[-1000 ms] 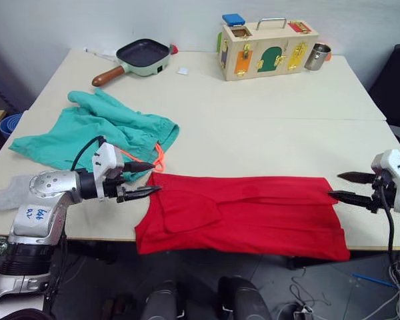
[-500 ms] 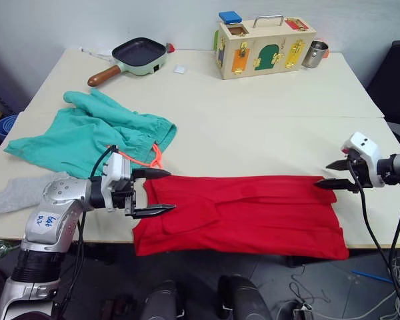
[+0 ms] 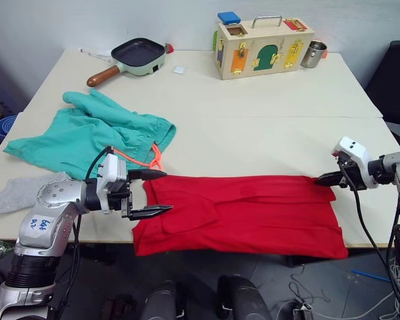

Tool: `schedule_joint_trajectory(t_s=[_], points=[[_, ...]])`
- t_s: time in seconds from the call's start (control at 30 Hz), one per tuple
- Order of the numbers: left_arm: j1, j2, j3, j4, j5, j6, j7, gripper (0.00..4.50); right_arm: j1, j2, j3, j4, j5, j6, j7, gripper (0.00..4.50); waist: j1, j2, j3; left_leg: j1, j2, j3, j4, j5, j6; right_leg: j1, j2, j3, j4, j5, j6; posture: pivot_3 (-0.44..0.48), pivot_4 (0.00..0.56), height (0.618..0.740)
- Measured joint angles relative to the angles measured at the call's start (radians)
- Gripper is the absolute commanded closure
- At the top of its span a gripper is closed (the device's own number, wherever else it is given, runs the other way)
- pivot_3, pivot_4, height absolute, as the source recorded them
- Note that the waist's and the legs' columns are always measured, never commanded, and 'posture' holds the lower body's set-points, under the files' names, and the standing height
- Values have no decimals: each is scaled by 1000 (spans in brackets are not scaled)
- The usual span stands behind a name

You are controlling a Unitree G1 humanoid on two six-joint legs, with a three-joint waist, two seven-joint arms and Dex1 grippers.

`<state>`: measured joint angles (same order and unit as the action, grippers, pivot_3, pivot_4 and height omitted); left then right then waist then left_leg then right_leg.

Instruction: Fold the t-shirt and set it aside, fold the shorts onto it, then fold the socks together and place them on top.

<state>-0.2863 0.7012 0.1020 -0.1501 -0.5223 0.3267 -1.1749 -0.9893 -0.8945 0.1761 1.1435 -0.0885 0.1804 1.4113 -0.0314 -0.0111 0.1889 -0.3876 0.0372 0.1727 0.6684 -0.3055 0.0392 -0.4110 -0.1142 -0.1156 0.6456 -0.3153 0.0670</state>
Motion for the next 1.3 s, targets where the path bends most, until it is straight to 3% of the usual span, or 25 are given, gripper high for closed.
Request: schedule_joint_trajectory(t_s=[0.1,0.4,0.57,0.67,0.8,1.0,1.13,1.3], points=[[-5,-3,-2,1,1,-3,4,0,-19,13,1,14,-18,-46,-47,4474,-2,0,0,0,0,0,0,0,0,0,0,0,0,0,0,0,150,740],[-25,-35,-7,26,32,-54,41,0,-152,126,-2,129,-113,-229,-430,4474,-16,0,0,0,0,1,-2,1,-2,-2,1,1,1,0,0,0,150,740],[-29,-45,-7,50,60,-82,72,0,-179,160,-2,162,-147,-272,-534,4474,-14,0,0,-1,0,0,-2,1,-2,-2,1,0,1,0,0,0,150,740],[-44,-50,-8,52,74,-93,88,0,-188,167,-18,179,-143,-251,-514,4474,-14,0,0,-1,0,0,-2,1,-1,-2,1,0,1,0,0,0,150,740],[-59,-50,-16,56,76,-53,92,0,-190,167,-46,187,-125,-223,-457,3555,-17,0,0,-1,0,0,-2,1,-1,-2,1,0,2,0,0,0,150,740],[-113,-50,-45,88,83,-1,106,0,-189,90,-86,166,-100,-232,-360,1492,-12,1,0,-1,0,0,-2,2,-1,-2,1,0,1,0,0,0,150,740],[-178,-38,-72,185,125,-39,81,0,-189,-1,-155,111,-26,-105,-226,95,-5,1,1,-1,0,1,-2,2,-1,-2,2,0,0,0,0,0,150,740],[-287,-29,-135,316,157,-29,7,0,-128,-124,-164,-54,20,366,-99,41,5,1,1,-2,0,0,-2,1,-1,-3,1,0,0,0,0,0,150,740]])
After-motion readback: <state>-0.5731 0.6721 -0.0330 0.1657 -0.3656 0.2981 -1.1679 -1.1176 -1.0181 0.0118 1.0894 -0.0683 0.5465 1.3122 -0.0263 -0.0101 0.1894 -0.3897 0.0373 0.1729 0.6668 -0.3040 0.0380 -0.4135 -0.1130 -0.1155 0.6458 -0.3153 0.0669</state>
